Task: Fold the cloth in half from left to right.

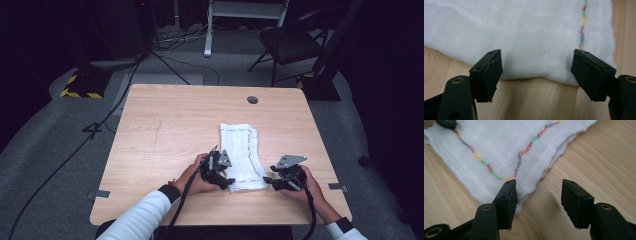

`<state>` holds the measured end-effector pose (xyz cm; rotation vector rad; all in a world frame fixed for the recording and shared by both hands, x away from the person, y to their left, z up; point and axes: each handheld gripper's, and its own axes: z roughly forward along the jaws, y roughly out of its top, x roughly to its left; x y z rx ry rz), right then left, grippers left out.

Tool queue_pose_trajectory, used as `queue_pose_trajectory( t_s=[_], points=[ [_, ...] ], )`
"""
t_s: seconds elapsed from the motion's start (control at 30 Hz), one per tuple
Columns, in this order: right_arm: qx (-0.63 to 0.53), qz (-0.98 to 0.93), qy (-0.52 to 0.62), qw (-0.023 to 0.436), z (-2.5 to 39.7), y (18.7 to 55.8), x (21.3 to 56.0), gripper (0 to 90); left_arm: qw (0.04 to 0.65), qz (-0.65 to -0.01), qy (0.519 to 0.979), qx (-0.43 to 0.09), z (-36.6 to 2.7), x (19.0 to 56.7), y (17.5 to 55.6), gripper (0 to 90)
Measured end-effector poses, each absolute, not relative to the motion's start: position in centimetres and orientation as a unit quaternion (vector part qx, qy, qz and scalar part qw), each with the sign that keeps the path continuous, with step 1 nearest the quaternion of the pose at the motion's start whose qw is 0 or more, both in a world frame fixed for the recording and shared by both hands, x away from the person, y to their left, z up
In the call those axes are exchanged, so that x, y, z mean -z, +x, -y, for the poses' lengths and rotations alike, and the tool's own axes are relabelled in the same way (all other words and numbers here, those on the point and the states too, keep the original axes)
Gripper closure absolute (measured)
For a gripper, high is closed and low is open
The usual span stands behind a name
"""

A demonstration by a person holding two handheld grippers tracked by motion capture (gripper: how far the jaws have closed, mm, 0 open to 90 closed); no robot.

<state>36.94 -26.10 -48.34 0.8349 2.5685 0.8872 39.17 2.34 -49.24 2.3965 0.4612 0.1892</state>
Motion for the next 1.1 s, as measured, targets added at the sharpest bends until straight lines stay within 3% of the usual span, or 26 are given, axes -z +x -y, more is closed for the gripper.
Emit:
queue_pose_trajectory(
  t_s=[0.37, 0.5, 0.67, 0.97, 1.1],
  points=[
    [-0.314, -0.899, 0.272, 0.139, 23.8, 35.2, 48.4, 45.8, 0.339, -0.183, 0.920, -0.078, -5.1, 49.2, 36.9, 25.4],
    [-0.316, -0.904, 0.257, 0.130, 22.7, 34.5, 48.4, 41.3, 0.333, -0.187, 0.921, -0.079, -6.4, 49.1, 35.9, 25.3],
    [-0.332, -0.899, 0.253, 0.134, 22.7, 34.7, 47.6, 41.2, 0.333, -0.194, 0.918, -0.088, -7.2, 48.6, 35.8, 21.5],
    [-0.351, -0.878, 0.280, 0.164, 23.6, 38.5, 46.2, 41.5, 0.360, -0.236, 0.895, -0.115, -8.4, 46.5, 38.8, 21.4],
    [-0.353, -0.873, 0.285, 0.182, 23.2, 41.4, 45.2, 42.5, 0.348, -0.241, 0.890, -0.168, -7.8, 46.1, 41.7, 21.8]
  ],
)
